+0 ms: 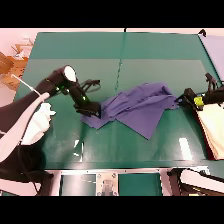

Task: Fold the shirts.

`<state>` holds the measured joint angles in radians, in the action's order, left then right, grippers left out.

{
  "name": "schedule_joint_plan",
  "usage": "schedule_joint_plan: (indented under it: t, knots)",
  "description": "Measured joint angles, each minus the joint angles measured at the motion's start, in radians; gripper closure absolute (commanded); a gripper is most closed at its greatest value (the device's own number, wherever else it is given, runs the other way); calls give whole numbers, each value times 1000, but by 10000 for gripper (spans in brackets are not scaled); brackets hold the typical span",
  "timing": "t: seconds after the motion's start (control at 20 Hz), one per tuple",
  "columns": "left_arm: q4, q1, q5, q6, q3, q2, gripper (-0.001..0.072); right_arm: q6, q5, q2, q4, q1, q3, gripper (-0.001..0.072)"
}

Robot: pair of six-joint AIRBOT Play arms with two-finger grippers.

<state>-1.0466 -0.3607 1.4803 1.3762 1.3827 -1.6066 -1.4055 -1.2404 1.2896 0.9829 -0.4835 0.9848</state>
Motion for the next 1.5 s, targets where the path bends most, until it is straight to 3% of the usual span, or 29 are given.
schedule_joint_plan:
  t: [0.1, 0.5, 0.6, 0.65, 0.7, 0.8, 0.95, 1.2, 1.5]
  knots:
    - [0, 40, 8, -12, 60, 1, -8, -7, -6, -71, 1, -11, -106, 329]
    - [-10, 188, -47, -27, 149, 1, -8, -23, 183, -190, -132, 194, -533, 360]
    - [-14, 199, -60, -34, 152, 1, -7, -24, 244, -194, -199, 270, -581, 472]
    - [-17, 201, -68, -36, 153, 1, -7, -24, 280, -193, -223, 306, -595, 613]
    - [-18, 204, -74, -38, 154, 1, -7, -20, 309, -188, -238, 333, -603, 694]
    - [-18, 205, -88, -40, 154, 1, -7, 1, 338, -181, -254, 367, -600, 695]
    - [-21, 208, -101, -45, 154, 0, -7, -2, 300, -184, -171, 332, -548, 695]
    - [3, 208, -171, -54, 88, -11, -7, -132, 112, -242, 108, 154, -450, 695]
    - [172, 163, -380, -172, -157, -36, -6, -195, 49, -265, 248, 54, -422, 695]
